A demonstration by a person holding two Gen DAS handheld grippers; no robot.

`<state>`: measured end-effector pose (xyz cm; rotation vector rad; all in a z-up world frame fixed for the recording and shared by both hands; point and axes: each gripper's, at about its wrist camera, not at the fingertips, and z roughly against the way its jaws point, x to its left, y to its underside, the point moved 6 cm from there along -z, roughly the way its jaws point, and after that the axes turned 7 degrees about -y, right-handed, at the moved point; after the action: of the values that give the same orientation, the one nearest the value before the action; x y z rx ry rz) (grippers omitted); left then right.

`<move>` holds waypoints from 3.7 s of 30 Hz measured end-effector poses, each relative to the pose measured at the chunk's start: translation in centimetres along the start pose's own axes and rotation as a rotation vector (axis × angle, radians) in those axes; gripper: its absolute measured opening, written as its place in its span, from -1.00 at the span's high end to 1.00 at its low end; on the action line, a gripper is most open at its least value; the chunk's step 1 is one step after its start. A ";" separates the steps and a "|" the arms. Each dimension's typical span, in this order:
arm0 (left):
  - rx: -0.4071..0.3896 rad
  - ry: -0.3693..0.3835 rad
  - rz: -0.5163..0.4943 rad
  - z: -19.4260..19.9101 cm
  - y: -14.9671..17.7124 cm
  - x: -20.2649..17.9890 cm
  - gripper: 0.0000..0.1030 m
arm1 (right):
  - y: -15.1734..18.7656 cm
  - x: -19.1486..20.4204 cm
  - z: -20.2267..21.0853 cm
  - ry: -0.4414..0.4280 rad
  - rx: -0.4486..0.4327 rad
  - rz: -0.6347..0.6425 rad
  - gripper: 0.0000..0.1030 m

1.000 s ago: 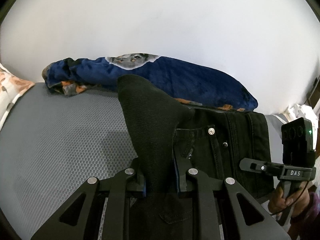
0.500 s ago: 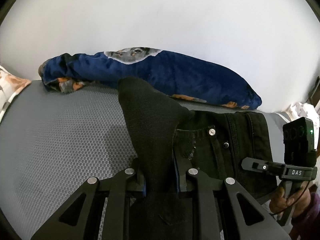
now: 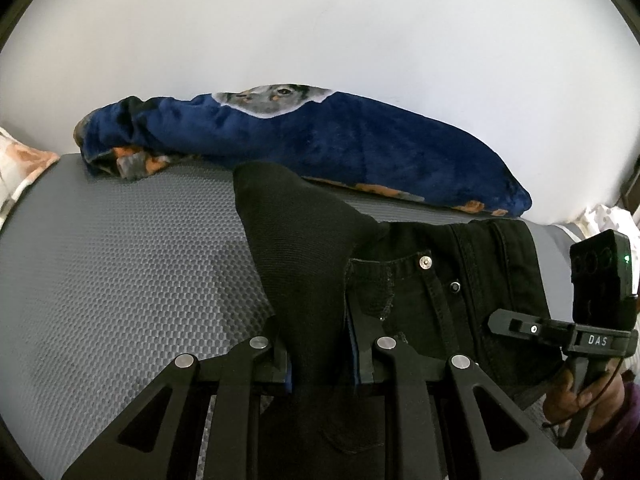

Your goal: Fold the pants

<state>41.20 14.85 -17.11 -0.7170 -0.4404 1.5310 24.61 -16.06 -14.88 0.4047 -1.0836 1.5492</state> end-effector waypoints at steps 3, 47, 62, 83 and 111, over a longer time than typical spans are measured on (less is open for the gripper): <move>0.000 0.000 -0.001 -0.2 0.0 0.1 0.61 | -0.2 0.1 -0.2 0.002 0.000 0.001 0.49; -0.021 -0.194 0.041 -2.7 1.2 4.2 -0.52 | 0.8 -0.6 -3.9 0.202 -0.018 0.103 0.34; -0.041 -0.286 0.018 -1.3 1.5 4.6 -0.65 | 0.2 1.1 -1.9 0.348 -0.167 0.181 -0.08; -0.095 -0.375 0.012 10.6 4.8 2.2 -0.65 | 5.8 14.1 0.2 0.377 -0.237 0.340 -0.63; -0.236 -0.410 0.018 22.9 7.4 -1.4 -0.90 | 11.2 22.9 4.9 0.348 -0.275 0.430 -0.75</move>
<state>20.35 16.05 -5.15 -0.5849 -0.9356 1.6623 6.24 -5.67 0.25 -0.2979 -1.1297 1.7278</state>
